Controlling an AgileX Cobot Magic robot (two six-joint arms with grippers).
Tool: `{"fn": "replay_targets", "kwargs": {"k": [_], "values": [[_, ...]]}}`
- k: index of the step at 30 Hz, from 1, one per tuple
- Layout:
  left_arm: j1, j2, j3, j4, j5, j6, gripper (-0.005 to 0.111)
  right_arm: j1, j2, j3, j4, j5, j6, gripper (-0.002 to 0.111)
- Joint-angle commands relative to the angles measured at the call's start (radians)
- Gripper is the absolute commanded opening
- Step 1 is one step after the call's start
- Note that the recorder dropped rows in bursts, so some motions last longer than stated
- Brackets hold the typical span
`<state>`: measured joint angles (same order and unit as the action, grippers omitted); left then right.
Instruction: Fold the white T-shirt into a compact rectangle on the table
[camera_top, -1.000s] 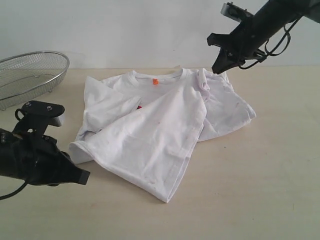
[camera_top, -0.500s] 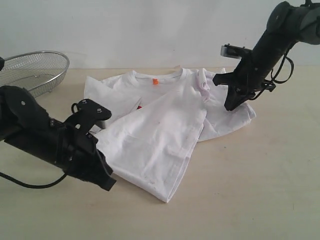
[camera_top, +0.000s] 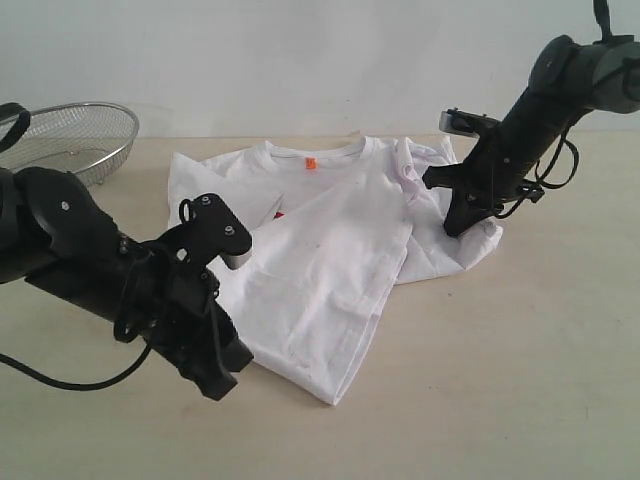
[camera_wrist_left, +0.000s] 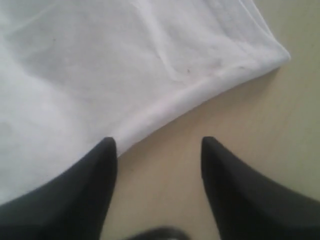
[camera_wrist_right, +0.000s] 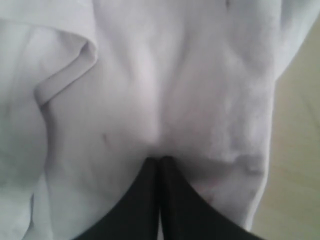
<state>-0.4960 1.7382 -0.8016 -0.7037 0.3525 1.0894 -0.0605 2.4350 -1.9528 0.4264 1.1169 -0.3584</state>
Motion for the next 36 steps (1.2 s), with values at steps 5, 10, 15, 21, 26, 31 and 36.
{"fn": "replay_targets", "kwargs": {"k": [5, 10, 15, 21, 26, 31, 36], "values": [[-0.005, -0.004, -0.010, 0.005, -0.023, 0.195, 0.060, 0.003, 0.044, 0.011, 0.030, -0.022, -0.031, 0.000], [-0.005, -0.004, -0.010, 0.005, -0.031, 0.373, 0.060, 0.003, 0.044, 0.011, 0.048, -0.033, -0.043, 0.000], [-0.005, 0.019, -0.010, 0.005, -0.046, 0.440, 0.060, 0.003, 0.044, 0.011, 0.066, -0.038, -0.050, 0.000], [-0.005, 0.067, -0.010, 0.005, -0.069, 0.453, 0.060, 0.003, 0.044, 0.011, 0.066, -0.034, -0.054, 0.000], [-0.005, 0.097, -0.010, 0.005, -0.174, 0.478, 0.058, 0.001, 0.044, 0.011, 0.064, -0.037, -0.059, 0.000], [-0.005, 0.163, -0.010, 0.009, -0.191, 0.533, 0.052, 0.001, 0.042, 0.009, 0.064, -0.029, -0.059, 0.000], [-0.035, 0.170, -0.023, 0.009, -0.253, 0.533, 0.026, 0.001, 0.042, 0.008, 0.064, -0.029, -0.059, 0.000]]}}
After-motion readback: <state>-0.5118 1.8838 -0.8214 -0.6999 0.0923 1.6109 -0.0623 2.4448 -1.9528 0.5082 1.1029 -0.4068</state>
